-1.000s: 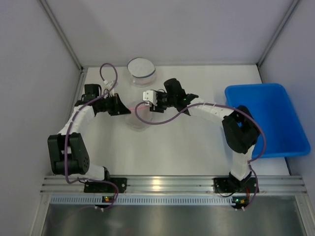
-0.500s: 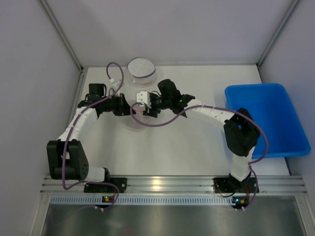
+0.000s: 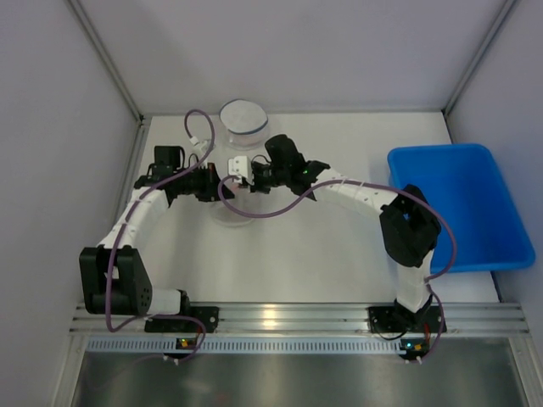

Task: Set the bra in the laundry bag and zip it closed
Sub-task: Zip the zipper on the laundry bag.

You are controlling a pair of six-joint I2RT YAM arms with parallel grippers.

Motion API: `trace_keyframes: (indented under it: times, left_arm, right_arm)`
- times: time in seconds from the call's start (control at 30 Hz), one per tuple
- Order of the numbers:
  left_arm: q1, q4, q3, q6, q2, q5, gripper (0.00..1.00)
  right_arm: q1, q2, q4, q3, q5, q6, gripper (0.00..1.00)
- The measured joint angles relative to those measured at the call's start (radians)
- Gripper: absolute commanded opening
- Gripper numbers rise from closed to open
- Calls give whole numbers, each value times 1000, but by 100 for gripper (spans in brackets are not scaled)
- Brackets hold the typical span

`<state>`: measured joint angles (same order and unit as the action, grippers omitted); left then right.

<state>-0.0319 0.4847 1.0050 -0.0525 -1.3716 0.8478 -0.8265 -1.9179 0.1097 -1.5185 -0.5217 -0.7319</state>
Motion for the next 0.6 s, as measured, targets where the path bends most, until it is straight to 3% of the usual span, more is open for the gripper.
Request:
trace_keyframes:
  times: [0.37, 0.47, 0.5, 0.6]
  left_arm:
    - [89, 0, -41, 31, 2, -56, 0]
    - [90, 0, -46, 47, 2, -40, 0]
    - [90, 2, -46, 49, 2, -34, 0]
    - [92, 3, -46, 51, 2, -11, 0]
  right_arm:
    - [86, 35, 3, 100, -4, -96, 2]
    - [114, 35, 13, 97, 0, -108, 35]
    - [121, 35, 22, 95, 6, -109, 54]
    - [136, 35, 58, 80, 21, -107, 60]
